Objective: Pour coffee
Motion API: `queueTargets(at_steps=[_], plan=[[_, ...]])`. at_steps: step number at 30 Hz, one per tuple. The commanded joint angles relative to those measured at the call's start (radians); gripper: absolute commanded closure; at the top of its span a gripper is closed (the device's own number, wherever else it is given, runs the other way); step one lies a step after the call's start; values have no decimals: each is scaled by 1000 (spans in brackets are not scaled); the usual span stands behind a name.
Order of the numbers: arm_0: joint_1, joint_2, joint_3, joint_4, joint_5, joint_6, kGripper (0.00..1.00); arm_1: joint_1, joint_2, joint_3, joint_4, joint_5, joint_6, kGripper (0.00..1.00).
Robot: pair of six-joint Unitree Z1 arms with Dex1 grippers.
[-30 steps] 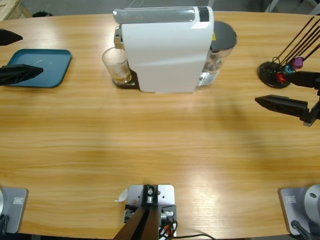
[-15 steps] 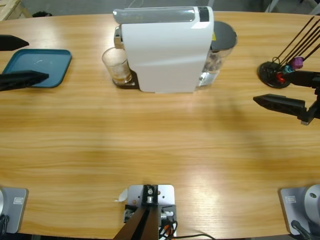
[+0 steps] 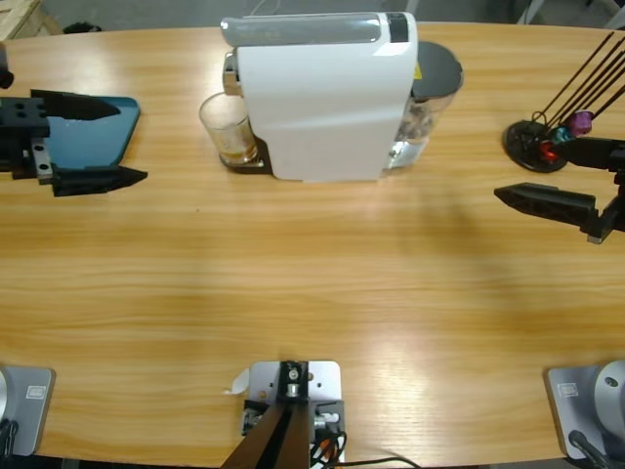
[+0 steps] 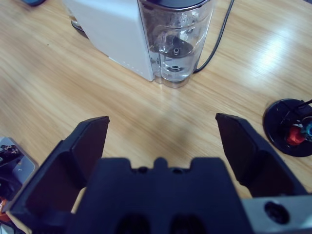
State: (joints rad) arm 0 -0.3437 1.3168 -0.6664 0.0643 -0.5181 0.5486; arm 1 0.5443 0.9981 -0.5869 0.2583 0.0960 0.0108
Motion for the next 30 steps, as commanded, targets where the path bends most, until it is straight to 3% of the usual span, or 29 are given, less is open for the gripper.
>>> queueTargets(at_steps=[1, 15, 30], plan=[[19, 113, 33, -91, -61, 1, 0, 2, 14, 39, -11, -4, 14, 0], [40, 347, -56, -199, -171, 38, 9, 2, 38, 36, -16, -2, 18, 0], [40, 460, -132, -244, -161, 34, 13, 2, 43, 36, -17, -1, 18, 0]])
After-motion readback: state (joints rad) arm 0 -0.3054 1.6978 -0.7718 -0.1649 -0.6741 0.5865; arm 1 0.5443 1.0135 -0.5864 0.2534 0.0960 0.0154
